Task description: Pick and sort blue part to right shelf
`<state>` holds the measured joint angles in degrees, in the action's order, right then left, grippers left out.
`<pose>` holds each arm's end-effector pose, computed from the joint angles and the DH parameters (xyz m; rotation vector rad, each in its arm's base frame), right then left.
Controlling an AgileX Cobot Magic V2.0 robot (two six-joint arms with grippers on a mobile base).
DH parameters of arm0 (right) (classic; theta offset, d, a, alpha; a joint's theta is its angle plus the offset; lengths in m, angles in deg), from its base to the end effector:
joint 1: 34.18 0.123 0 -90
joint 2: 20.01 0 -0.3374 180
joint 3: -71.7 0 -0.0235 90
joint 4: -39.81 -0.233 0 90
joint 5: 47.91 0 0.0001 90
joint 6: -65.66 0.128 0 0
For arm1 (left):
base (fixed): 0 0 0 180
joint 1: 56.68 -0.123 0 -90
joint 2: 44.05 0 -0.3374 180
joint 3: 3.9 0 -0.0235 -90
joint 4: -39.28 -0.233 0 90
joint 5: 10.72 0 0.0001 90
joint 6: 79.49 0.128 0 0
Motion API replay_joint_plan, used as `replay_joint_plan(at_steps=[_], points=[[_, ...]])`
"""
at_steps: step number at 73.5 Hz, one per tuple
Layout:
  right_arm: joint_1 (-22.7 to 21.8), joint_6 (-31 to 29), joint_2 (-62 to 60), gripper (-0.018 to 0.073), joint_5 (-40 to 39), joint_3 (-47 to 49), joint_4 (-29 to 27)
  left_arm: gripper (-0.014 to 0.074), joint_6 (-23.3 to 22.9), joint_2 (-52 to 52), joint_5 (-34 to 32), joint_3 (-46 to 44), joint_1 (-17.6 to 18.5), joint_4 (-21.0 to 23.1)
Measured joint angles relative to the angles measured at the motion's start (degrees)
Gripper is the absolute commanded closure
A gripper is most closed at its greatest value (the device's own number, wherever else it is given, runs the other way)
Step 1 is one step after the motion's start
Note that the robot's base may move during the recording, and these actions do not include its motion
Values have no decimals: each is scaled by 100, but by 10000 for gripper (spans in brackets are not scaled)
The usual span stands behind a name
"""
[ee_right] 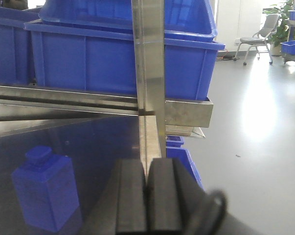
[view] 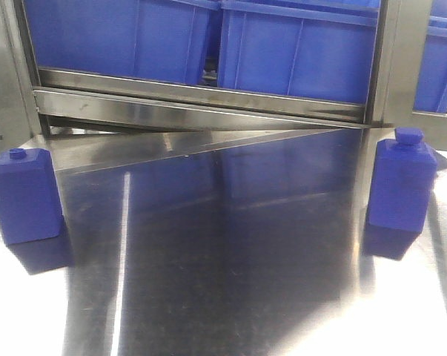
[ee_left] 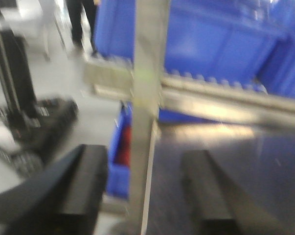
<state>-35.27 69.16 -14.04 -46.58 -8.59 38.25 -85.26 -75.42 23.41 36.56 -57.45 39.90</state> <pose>0.0233 -0.0004 0.2020 0.0815 1.5268 0.0557 0.0490 -0.0001 0.3583 -0.1096 1.8467 -0.0727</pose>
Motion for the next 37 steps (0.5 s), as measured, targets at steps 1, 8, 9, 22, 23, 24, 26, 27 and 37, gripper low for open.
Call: replay_joint_plan(at_steps=[1, 8, 9, 22, 23, 24, 26, 27, 37], points=[[0, 0, 0, 501, 0, 0, 0, 50, 0, -73, 61, -32, 34, 34], [0, 0, 0, 501, 0, 0, 0, 8, 0, -648, 653, -244, 344, 340], [0, 0, 0, 501, 0, 0, 0, 3, 0, -770, 721, -264, 385, 386], [0, 0, 0, 501, 0, 0, 0, -15, 0, -1742, 1154, -405, 937, 974], [0, 0, 0, 501, 0, 0, 0, -15, 0, -1818, 1154, -419, 980, 1010], [0, 0, 0, 501, 0, 0, 0, -15, 0, -1895, 1154, -433, 1024, 1038], [0, 0, 0, 501, 0, 0, 0, -15, 0, -2009, 1154, -466, 1107, 1081], [0, 0, 0, 501, 0, 0, 0, -15, 0, -2128, 1154, -487, 1149, 1093], [0, 0, 0, 501, 0, 0, 0, -14, 0, -3034, 1253, -857, 1387, 1177]])
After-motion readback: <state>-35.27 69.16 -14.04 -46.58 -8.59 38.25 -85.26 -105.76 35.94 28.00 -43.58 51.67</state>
